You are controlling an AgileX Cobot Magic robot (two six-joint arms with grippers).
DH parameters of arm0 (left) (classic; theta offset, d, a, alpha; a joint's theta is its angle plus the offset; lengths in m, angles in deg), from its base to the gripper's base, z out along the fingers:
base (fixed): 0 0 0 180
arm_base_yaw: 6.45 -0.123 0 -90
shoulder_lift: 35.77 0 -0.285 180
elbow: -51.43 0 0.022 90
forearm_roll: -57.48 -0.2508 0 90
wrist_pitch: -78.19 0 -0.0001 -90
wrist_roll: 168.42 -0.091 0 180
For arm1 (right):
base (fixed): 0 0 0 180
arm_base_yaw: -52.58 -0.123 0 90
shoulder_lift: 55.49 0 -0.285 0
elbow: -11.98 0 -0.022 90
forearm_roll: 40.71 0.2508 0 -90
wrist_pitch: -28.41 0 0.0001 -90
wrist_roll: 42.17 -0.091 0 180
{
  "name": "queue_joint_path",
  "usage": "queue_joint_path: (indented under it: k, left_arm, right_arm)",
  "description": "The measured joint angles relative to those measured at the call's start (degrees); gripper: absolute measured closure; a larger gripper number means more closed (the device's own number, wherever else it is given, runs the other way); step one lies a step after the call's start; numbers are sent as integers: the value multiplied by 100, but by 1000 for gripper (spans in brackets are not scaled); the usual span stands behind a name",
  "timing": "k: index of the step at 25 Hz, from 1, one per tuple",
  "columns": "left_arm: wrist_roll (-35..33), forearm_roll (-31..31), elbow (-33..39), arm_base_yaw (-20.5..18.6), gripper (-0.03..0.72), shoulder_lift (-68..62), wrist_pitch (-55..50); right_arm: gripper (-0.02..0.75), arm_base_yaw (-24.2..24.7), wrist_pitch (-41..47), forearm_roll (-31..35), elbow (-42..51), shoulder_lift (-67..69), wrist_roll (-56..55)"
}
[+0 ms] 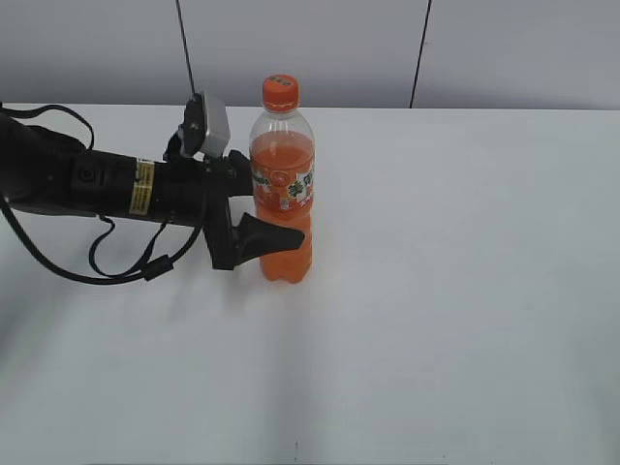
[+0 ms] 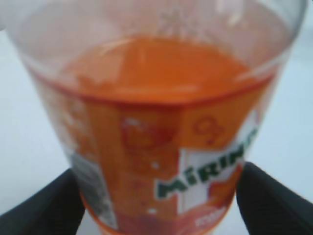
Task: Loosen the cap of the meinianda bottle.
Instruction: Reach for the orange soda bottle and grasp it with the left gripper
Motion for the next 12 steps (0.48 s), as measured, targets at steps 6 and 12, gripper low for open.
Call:
queue_joint_path:
  k: [6, 12]
  left_arm:
    - [0, 85, 0, 17, 186, -32, -29]
    - [0, 85, 0, 17, 286, -45, -41]
  right_arm:
    - [146, 0, 0, 0, 4, 0, 0]
    - [146, 0, 0, 0, 4, 0, 0]
